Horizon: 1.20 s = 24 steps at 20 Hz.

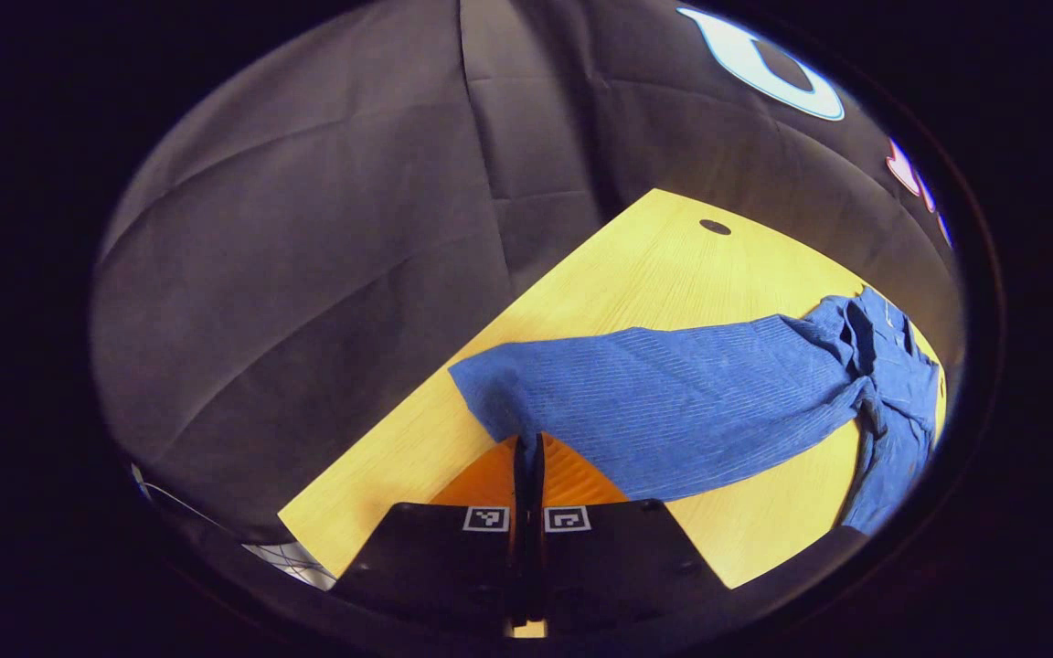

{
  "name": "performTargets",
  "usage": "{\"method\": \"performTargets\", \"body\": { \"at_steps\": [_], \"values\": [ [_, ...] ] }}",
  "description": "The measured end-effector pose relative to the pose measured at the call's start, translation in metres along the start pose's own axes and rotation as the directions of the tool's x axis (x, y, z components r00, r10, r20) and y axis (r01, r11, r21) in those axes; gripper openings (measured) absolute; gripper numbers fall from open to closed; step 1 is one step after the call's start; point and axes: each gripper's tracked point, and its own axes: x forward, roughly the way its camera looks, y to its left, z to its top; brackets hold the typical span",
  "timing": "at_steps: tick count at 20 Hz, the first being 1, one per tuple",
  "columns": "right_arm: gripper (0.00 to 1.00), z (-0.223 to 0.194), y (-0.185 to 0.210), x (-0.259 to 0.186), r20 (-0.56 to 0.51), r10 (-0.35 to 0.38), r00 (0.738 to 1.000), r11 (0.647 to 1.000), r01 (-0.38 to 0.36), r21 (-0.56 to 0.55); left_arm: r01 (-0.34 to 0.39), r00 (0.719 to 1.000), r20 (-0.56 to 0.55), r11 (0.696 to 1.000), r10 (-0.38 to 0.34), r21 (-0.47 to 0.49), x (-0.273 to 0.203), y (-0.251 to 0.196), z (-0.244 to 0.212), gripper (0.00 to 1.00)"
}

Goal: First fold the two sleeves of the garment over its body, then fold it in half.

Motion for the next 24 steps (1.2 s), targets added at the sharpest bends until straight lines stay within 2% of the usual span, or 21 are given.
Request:
{"method": "performTargets", "body": {
  "at_steps": [3,11,13,14,17,18,19,22,23,24],
  "values": [
    [1.00,-0.001,-0.005,-0.002,-0.001,0.001,1.000,1.000,-0.001,0.011,0.051,0.999,-0.005,0.998,-0.051,-0.038,-0.011,-0.008,0.007,0.00],
    [1.00,-0.003,-0.015,-0.007,0.013,0.006,1.000,0.999,-0.006,0.051,0.239,0.970,0.041,0.971,-0.238,-0.009,-0.080,-0.060,0.034,0.00],
    [1.00,-0.005,-0.017,-0.009,0.011,0.006,1.000,0.998,-0.007,0.058,0.306,0.951,0.047,0.952,-0.306,0.002,-0.101,-0.083,0.044,0.00],
    [0.93,-0.011,-0.017,-0.013,0.010,0.007,1.000,0.998,-0.008,0.062,0.338,0.940,0.051,0.941,-0.338,0.012,-0.112,-0.095,0.048,0.00],
    [0.93,-0.014,-0.023,-0.020,0.014,0.007,1.000,0.998,-0.008,0.070,0.409,0.908,0.075,0.911,-0.412,0.054,-0.147,-0.132,0.065,0.00],
    [1.00,-0.013,-0.027,-0.022,0.018,0.003,1.000,0.997,-0.005,0.072,0.428,0.897,0.085,0.901,-0.433,0.071,-0.158,-0.145,0.071,0.00],
    [0.93,-0.014,-0.031,-0.024,0.019,-0.002,1.000,0.997,0.001,0.077,0.444,0.889,0.086,0.892,-0.451,0.081,-0.165,-0.158,0.076,0.00],
    [0.93,-0.020,-0.044,-0.029,0.008,-0.020,1.000,0.994,0.019,0.112,0.508,0.854,0.068,0.854,-0.516,0.107,-0.177,-0.209,0.085,0.00],
    [1.00,-0.022,-0.049,-0.030,0.004,-0.030,1.000,0.992,0.030,0.120,0.527,0.843,0.056,0.842,-0.535,0.118,-0.179,-0.226,0.086,0.00],
    [1.00,-0.019,-0.055,-0.030,0.000,-0.039,0.999,0.992,0.038,0.124,0.542,0.834,0.042,0.830,-0.551,0.130,-0.179,-0.245,0.086,0.00]
  ]
}}
